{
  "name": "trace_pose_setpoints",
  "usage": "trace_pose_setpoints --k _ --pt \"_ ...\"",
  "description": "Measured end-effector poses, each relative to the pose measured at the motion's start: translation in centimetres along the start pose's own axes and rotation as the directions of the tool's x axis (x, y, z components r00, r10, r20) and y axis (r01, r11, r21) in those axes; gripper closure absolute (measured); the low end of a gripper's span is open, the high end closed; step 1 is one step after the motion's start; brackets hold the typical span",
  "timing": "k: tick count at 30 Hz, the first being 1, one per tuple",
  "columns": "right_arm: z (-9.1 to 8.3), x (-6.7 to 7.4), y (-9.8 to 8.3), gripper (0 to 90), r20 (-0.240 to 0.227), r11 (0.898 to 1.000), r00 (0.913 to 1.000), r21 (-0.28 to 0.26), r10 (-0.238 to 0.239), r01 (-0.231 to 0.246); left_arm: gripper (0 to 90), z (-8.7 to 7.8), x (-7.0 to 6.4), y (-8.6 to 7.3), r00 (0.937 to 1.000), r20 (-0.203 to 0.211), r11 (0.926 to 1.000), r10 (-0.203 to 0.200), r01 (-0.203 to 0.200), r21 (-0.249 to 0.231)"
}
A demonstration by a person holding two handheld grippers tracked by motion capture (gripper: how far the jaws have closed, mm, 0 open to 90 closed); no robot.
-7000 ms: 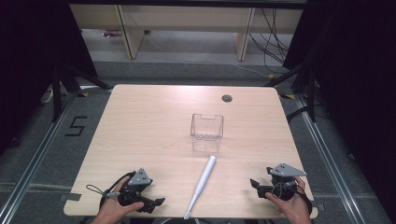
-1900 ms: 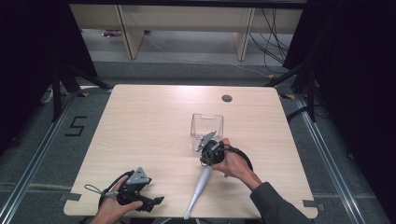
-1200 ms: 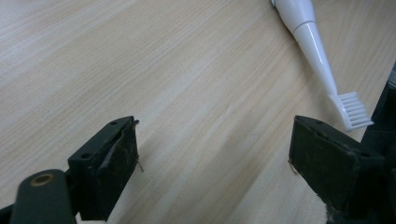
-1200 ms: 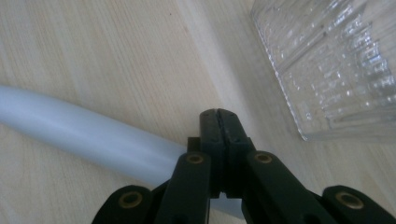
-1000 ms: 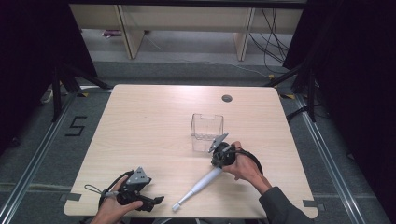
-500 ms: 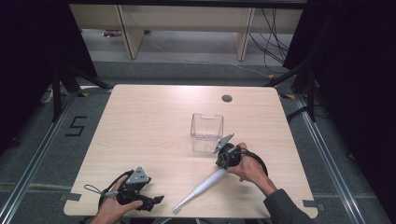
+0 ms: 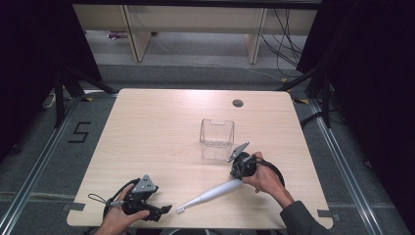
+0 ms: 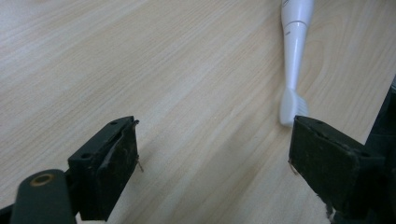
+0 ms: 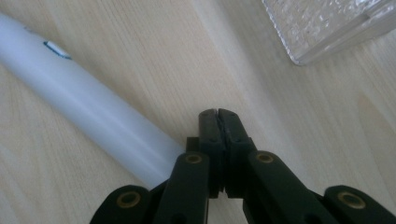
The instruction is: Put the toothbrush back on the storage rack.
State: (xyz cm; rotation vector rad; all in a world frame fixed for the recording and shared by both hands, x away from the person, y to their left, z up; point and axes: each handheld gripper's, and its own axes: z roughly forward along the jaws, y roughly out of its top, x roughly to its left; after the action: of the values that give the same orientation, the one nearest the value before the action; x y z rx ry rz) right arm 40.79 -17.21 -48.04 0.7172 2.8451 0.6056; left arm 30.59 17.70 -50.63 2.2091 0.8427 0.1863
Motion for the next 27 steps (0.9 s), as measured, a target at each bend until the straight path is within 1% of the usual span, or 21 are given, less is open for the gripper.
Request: trace_pose_setpoints --k 1,3,4,5,6,7,9,10,11,12,16,17,19,20,21,22,23,24,25,26,27 --pt "-0.1 0.1 -0.1 88.9 -0.002 1.0 0.9999 0.007 0.013 -0.013 14.9 0.0 0.0 0.0 1.0 -0.004 1.0 0.0 0.0 -0.001" --pt "-0.2 0.2 -0.4 88.8 -0.003 1.0 0.9998 0.011 0.018 -0.018 14.9 0.0 0.0 0.0 1.0 -0.003 1.0 -0.001 0.001 -0.002" --pt "-0.2 0.1 -0.5 88.8 -0.007 1.0 0.9999 0.007 0.008 -0.008 14.9 0.0 0.0 0.0 1.0 -0.003 1.0 -0.001 0.001 0.002" --pt "-0.3 0.3 -0.6 88.7 -0.004 0.999 0.9995 0.013 0.033 -0.033 14.9 0.0 0.0 0.0 1.0 -0.001 1.0 0.0 0.0 0.004" --pt "-0.3 0.1 -0.7 88.5 -0.002 1.0 1.0 0.005 0.003 -0.003 14.9 0.0 0.0 0.0 1.0 -0.003 1.0 -0.001 0.001 0.0" --pt "-0.3 0.1 -0.7 88.5 -0.002 1.0 1.0 0.005 0.003 -0.003 14.9 0.0 0.0 0.0 1.0 -0.003 1.0 -0.001 0.001 0.0" --pt "-0.5 0.3 -1.1 88.4 0.003 0.999 0.9995 0.012 0.031 -0.031 14.9 0.0 0.0 0.0 1.0 0.003 1.0 -0.003 0.003 0.0" --pt "-0.6 0.3 -1.2 88.4 0.007 0.999 0.9995 0.013 0.032 -0.032 14.9 0.0 0.0 0.0 1.0 0.004 1.0 0.001 -0.001 0.003" --pt "-0.6 0.2 -1.4 88.3 0.007 1.0 0.9997 0.004 0.023 -0.023 14.9 0.0 0.0 0.0 1.0 -0.003 1.0 -0.001 0.001 0.001" --pt "-0.7 0.2 -1.5 88.2 -0.001 1.0 0.9997 0.004 0.025 -0.025 14.9 0.0 0.0 0.0 1.0 -0.002 1.0 -0.001 0.001 0.001" --pt "-0.8 0.3 -1.9 88.0 0.002 1.0 0.9996 0.008 0.029 -0.029 14.9 0.0 0.0 0.0 1.0 -0.003 1.0 -0.001 0.001 0.0" --pt "-0.8 0.5 -2.2 88.0 -0.001 0.999 0.9994 0.005 0.034 -0.034 14.9 0.0 0.0 0.0 1.0 0.004 1.0 0.004 -0.004 0.006" --pt "-0.9 0.7 -2.3 87.6 0.004 1.0 0.9996 0.004 0.027 -0.027 14.9 0.0 0.0 0.0 1.0 -0.003 1.0 -0.001 0.001 0.002" --pt "-1.0 0.9 -2.4 87.5 -0.001 0.999 0.9993 0.006 0.038 -0.038 14.9 0.0 0.0 0.0 1.0 -0.003 1.0 -0.001 0.001 0.002" --pt "-1.0 0.9 -2.4 87.5 -0.001 0.999 0.9993 0.006 0.038 -0.038 14.9 0.0 0.0 0.0 1.0 -0.003 1.0 -0.001 0.001 0.002" --pt "-1.0 0.9 -2.5 87.4 0.0 1.0 0.9998 -0.001 0.019 -0.019 14.9 0.0 0.0 0.0 1.0 0.005 1.0 0.003 -0.003 0.006" --pt "-1.1 1.1 -2.5 87.4 0.006 0.999 0.9994 0.007 0.034 -0.034 14.9 0.0 0.0 0.0 1.0 0.004 1.0 -0.001 0.001 0.003" --pt "-1.2 1.2 -2.5 87.3 -0.004 0.999 0.9992 0.012 0.039 -0.039 14.9 0.0 0.0 0.0 1.0 0.003 1.0 0.0 0.0 0.003" --pt "-1.4 1.4 -2.6 87.0 -0.003 0.998 0.9983 0.018 0.057 -0.057 14.9 0.0 0.0 0.0 1.0 0.004 1.0 -0.001 0.001 0.003" --pt "-1.3 1.3 -2.6 86.9 -0.007 1.0 0.9998 0.004 0.021 -0.021 14.9 0.0 0.0 0.0 1.0 0.005 1.0 -0.002 0.002 0.004" --pt "-1.3 1.3 -2.6 86.9 -0.007 1.0 0.9998 0.004 0.021 -0.021 14.9 0.0 0.0 0.0 1.0 0.005 1.0 -0.002 0.002 0.004"
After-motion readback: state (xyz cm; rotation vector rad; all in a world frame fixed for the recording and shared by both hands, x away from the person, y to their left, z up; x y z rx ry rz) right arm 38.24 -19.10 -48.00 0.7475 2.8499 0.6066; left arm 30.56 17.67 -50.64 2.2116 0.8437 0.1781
